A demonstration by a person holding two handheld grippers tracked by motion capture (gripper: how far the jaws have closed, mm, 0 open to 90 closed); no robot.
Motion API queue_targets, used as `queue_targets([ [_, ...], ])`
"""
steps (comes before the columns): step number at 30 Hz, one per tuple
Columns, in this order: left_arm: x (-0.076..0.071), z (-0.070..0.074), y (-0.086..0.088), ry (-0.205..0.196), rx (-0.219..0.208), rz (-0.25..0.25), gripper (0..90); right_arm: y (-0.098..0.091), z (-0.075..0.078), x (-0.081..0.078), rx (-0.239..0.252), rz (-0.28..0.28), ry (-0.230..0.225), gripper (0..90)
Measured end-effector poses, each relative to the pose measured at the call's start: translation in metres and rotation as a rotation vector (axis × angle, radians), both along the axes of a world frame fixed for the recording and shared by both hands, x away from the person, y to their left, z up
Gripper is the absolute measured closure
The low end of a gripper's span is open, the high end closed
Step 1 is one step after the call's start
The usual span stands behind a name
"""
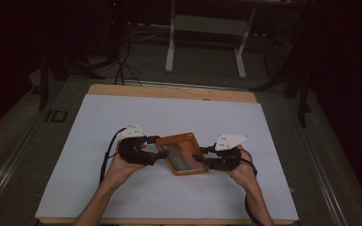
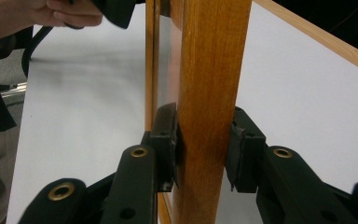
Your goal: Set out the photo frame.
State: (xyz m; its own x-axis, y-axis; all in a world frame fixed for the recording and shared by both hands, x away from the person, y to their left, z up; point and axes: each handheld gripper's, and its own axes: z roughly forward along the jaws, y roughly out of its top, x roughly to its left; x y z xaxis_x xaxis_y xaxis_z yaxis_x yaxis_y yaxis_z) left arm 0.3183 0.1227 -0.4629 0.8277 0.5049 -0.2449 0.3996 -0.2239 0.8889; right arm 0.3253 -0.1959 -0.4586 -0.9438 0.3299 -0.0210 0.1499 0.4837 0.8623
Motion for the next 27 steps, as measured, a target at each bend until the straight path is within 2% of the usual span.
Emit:
queue_targets([
  [6,0.001,-0.01,-0.007,0.029,0.016,-0.017,29.6,-0.001,-0.001,0.0,0.001,-0.002,0.002,67.3],
  [8,0.001,-0.014,-0.01,0.035,0.025,-0.029,34.4,-0.001,-0.001,0.0,0.0,-0.002,0.002,67.3],
  [15,0.0,-0.028,-0.024,0.048,0.078,-0.046,40.4,-0.002,-0.001,0.001,-0.001,-0.001,0.002,67.2],
  [22,0.0,-0.038,-0.033,0.047,0.127,-0.052,44.3,-0.003,-0.001,0.001,-0.001,-0.001,0.005,67.2],
  [27,-0.002,-0.042,-0.038,0.03,0.155,-0.04,48.8,-0.004,-0.002,0.001,-0.003,0.002,0.006,67.2],
])
